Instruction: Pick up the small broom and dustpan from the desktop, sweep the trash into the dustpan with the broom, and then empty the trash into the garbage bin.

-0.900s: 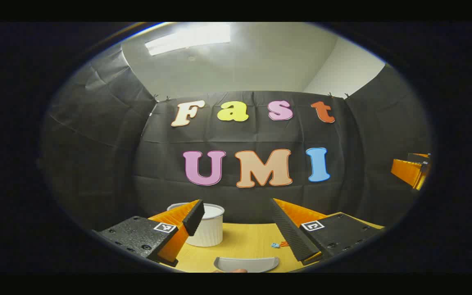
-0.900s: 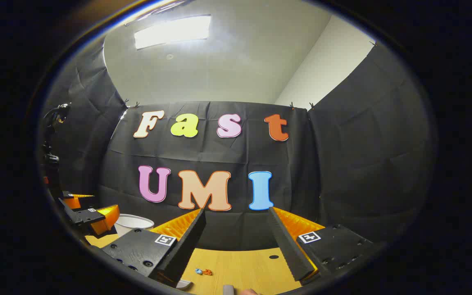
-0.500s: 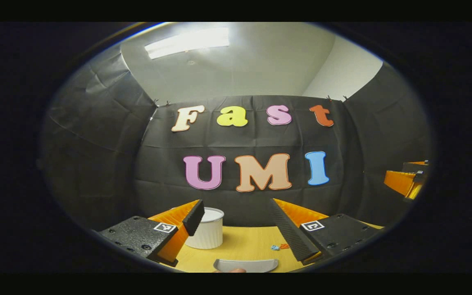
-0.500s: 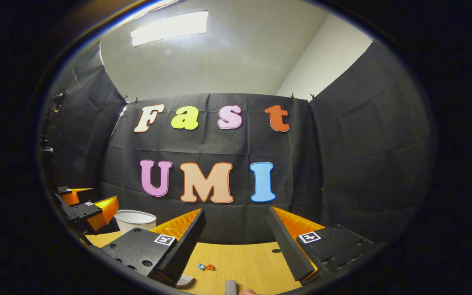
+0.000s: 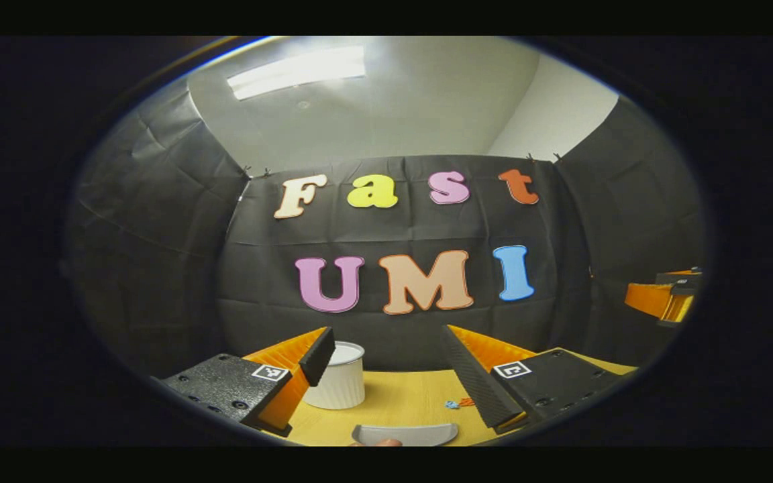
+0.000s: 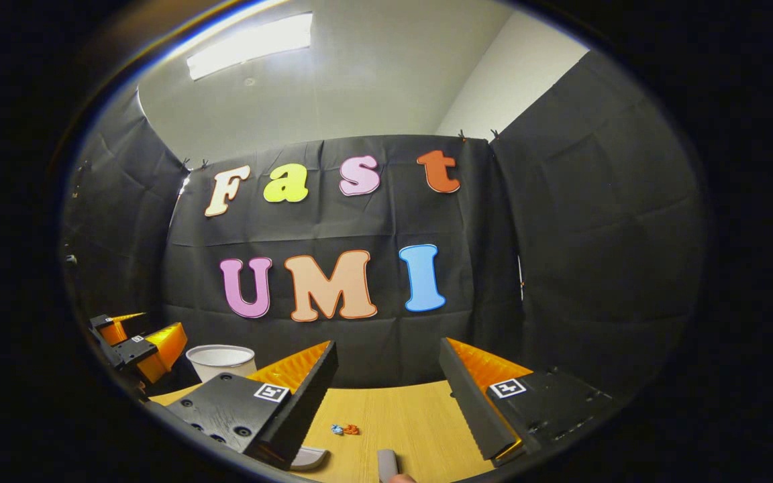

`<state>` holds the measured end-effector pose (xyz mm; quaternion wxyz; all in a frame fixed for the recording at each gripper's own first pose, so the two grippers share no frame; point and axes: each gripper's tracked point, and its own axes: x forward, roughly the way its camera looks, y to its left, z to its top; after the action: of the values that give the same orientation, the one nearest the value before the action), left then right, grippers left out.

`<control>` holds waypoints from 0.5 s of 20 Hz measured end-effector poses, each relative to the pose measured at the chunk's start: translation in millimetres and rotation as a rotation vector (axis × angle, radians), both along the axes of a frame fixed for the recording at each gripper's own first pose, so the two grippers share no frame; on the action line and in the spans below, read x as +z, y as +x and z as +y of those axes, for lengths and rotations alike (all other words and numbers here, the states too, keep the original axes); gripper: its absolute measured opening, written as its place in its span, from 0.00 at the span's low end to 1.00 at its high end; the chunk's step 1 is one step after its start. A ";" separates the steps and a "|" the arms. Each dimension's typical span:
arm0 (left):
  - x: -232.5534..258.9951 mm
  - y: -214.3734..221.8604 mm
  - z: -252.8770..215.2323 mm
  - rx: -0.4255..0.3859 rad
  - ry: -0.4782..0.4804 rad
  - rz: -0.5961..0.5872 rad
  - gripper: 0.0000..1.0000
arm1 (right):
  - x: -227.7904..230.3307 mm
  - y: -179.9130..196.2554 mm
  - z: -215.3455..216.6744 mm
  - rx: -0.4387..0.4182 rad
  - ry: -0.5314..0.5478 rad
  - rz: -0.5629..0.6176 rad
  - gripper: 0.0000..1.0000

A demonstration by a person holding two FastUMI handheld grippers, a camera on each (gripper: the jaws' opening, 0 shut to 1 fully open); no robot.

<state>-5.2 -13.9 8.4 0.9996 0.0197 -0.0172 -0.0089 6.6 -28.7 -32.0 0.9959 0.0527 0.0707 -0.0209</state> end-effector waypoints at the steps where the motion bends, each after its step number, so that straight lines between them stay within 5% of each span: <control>1: -0.4 0.1 0.2 0.000 0.001 0.002 0.94 | -0.4 0.5 0.6 0.002 0.000 0.003 0.92; 10: -4.6 -0.8 0.7 0.013 0.018 0.013 0.99 | -2.9 1.8 7.3 0.027 0.009 0.024 0.92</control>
<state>-6.0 -13.2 3.8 0.9995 0.0286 -0.0104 -0.0029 8.4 -21.4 -34.8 0.9949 0.0560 0.0833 -0.0075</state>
